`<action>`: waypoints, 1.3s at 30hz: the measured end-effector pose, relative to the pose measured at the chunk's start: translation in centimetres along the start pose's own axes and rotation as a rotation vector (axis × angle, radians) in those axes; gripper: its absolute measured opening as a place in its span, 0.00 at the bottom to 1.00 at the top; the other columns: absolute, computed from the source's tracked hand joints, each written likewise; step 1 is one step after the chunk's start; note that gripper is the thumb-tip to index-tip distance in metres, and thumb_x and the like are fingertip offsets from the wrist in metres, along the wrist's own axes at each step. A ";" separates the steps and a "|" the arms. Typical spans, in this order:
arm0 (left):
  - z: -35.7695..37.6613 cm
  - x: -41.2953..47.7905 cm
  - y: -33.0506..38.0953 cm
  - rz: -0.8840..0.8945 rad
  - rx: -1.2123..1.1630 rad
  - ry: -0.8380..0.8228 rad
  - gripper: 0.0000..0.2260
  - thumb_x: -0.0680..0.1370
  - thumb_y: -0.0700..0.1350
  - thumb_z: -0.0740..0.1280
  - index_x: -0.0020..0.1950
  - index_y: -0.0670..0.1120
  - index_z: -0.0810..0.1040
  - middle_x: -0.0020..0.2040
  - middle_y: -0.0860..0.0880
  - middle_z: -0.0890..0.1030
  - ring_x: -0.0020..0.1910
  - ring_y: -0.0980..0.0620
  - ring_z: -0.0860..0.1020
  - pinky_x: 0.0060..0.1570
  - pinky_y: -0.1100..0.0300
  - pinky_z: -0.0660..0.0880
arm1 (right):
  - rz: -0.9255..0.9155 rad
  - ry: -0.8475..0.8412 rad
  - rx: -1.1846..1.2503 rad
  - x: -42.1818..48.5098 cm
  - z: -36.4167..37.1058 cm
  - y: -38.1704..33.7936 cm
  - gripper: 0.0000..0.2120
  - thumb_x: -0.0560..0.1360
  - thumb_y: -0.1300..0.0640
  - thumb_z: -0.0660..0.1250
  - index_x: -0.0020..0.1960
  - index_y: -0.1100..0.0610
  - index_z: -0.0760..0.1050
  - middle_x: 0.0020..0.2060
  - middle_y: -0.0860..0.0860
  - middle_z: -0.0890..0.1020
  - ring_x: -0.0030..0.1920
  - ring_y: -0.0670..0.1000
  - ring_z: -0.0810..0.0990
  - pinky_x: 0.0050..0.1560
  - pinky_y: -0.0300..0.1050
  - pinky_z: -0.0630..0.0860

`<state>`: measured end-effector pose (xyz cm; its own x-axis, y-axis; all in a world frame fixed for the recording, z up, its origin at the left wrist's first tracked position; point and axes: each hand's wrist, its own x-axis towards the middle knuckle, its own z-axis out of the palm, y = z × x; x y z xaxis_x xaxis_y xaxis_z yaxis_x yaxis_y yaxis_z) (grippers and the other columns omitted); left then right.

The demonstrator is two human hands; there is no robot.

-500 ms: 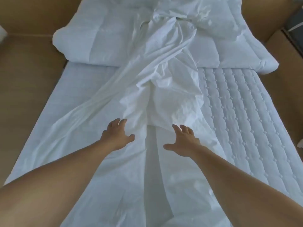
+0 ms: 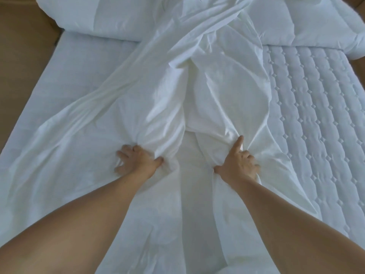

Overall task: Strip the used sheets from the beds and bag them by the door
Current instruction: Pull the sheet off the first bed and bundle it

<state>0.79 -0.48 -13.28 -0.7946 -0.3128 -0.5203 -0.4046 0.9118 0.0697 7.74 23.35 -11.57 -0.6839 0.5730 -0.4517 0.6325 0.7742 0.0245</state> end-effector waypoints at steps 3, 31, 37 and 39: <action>-0.9 0.0 -0.6 0.132 -0.091 0.154 0.15 0.78 0.51 0.65 0.61 0.44 0.76 0.63 0.44 0.74 0.65 0.40 0.69 0.57 0.44 0.72 | -0.055 0.108 0.071 0.5 -0.4 0.6 0.30 0.74 0.57 0.64 0.73 0.60 0.56 0.53 0.55 0.79 0.49 0.58 0.77 0.55 0.54 0.66; -22.2 -27.0 6.1 0.614 -1.019 0.264 0.11 0.77 0.42 0.61 0.55 0.50 0.79 0.46 0.57 0.80 0.45 0.56 0.78 0.40 0.65 0.73 | -0.418 0.136 1.516 -19.9 -22.6 -0.1 0.09 0.70 0.64 0.59 0.37 0.52 0.62 0.29 0.42 0.69 0.32 0.47 0.67 0.35 0.43 0.68; -5.3 -28.2 -2.4 0.388 -0.771 -0.020 0.11 0.76 0.43 0.62 0.33 0.46 0.74 0.31 0.51 0.76 0.34 0.48 0.74 0.32 0.58 0.67 | -0.049 -0.002 1.336 -25.5 -4.7 5.5 0.07 0.73 0.64 0.59 0.39 0.54 0.64 0.34 0.48 0.72 0.35 0.50 0.70 0.35 0.41 0.65; 0.0 -29.0 -5.7 0.356 -0.669 -0.117 0.08 0.77 0.44 0.63 0.40 0.45 0.78 0.35 0.51 0.79 0.38 0.48 0.77 0.35 0.59 0.69 | -0.040 -0.060 1.126 -27.6 0.2 8.0 0.08 0.74 0.62 0.59 0.39 0.52 0.64 0.35 0.47 0.73 0.36 0.50 0.72 0.34 0.40 0.63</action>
<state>26.20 3.38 1.39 -0.8903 0.0340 -0.4541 -0.3507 0.5851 0.7312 31.75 13.72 0.94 -0.7119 0.5155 -0.4769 0.5988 0.0909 -0.7957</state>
